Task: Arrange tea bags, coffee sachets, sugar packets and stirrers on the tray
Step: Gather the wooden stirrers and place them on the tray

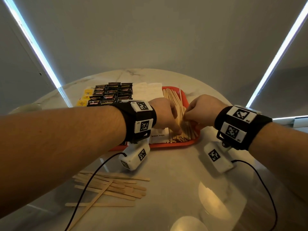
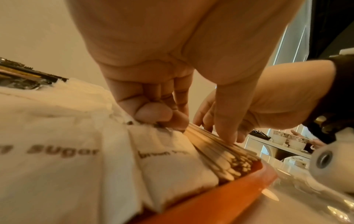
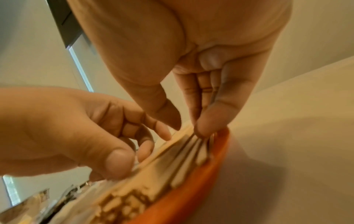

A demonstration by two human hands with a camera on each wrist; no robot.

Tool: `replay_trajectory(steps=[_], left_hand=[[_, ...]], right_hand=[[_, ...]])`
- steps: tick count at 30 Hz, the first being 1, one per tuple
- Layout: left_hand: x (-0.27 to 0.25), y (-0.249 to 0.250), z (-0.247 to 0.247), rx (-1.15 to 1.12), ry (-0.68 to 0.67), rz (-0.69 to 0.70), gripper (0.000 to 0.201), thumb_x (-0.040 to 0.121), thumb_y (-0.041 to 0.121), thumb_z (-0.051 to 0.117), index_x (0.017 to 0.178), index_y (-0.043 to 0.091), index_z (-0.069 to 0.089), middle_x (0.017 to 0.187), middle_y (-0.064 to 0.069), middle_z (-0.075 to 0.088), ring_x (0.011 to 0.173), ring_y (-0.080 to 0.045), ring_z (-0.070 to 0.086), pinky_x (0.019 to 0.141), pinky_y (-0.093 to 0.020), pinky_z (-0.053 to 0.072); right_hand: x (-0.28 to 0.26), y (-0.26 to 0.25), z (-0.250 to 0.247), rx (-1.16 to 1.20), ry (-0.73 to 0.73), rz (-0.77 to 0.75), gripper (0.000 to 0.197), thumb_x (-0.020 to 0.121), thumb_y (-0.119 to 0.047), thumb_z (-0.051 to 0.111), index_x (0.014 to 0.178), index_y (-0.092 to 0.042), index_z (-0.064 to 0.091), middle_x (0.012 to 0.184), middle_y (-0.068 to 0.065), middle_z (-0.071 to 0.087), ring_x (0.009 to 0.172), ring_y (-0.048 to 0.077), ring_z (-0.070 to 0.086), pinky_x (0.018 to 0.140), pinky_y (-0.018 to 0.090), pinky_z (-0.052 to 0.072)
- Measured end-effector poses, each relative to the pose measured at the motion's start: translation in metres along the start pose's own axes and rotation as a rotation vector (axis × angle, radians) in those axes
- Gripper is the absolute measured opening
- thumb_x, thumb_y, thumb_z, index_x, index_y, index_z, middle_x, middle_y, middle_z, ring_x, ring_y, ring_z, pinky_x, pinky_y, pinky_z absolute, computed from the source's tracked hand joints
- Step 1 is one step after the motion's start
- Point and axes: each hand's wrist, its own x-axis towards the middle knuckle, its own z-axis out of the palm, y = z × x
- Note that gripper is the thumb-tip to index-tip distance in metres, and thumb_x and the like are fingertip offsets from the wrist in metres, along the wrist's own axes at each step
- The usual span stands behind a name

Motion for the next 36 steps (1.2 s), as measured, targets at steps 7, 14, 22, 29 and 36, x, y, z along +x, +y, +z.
replay_trajectory(steps=[7,14,22,29,36], left_hand=[[0.000,-0.001,-0.005,-0.028,-0.025,-0.020,0.047,0.074,0.037,0.093,0.113,0.025,0.071,0.102,0.003,0.073,0.084,-0.013,0.073,0.067,-0.025,0.058],[-0.004,-0.008,-0.002,-0.056,0.003,-0.006,0.031,0.080,0.032,0.090,0.107,0.025,0.076,0.097,0.004,0.075,0.085,-0.011,0.072,0.068,-0.024,0.057],[-0.055,-0.030,-0.023,-0.149,0.099,0.053,0.019,0.097,0.044,0.070,0.108,0.029,0.074,0.096,0.011,0.075,0.079,-0.005,0.070,0.067,-0.023,0.053],[-0.171,-0.113,-0.041,-0.015,0.101,-0.014,0.009,0.086,0.036,0.078,0.093,0.040,0.075,0.078,0.025,0.070,0.071,0.010,0.063,0.068,-0.018,0.049],[-0.247,-0.156,-0.024,0.183,-0.089,-0.238,0.075,0.057,0.077,0.086,0.117,0.045,0.053,0.100,0.015,0.062,0.086,-0.004,0.061,0.076,-0.025,0.055]], right_hand=[[0.002,-0.007,0.002,-0.018,-0.071,-0.051,0.021,0.091,-0.025,0.075,0.111,-0.027,0.070,0.101,-0.002,0.068,0.088,0.016,0.071,0.075,0.031,0.063],[0.026,-0.008,0.001,-0.088,0.052,-0.147,0.018,0.094,-0.026,0.067,0.111,-0.031,0.073,0.110,-0.007,0.068,0.093,0.009,0.061,0.075,0.027,0.050],[0.004,-0.029,0.003,-0.058,0.075,-0.277,0.009,0.091,-0.031,0.070,0.097,-0.037,0.072,0.099,-0.012,0.068,0.089,0.005,0.059,0.065,0.024,0.043],[-0.094,-0.089,0.057,-0.433,-0.292,-0.595,0.036,0.097,-0.051,0.055,0.130,-0.039,0.065,0.106,-0.020,0.066,0.091,0.004,0.058,0.083,0.025,0.049],[-0.120,-0.134,0.100,-0.602,-0.325,-0.711,0.065,0.095,-0.059,0.054,0.154,-0.051,0.028,0.132,-0.012,0.059,0.113,0.014,0.056,0.096,0.036,0.052]])
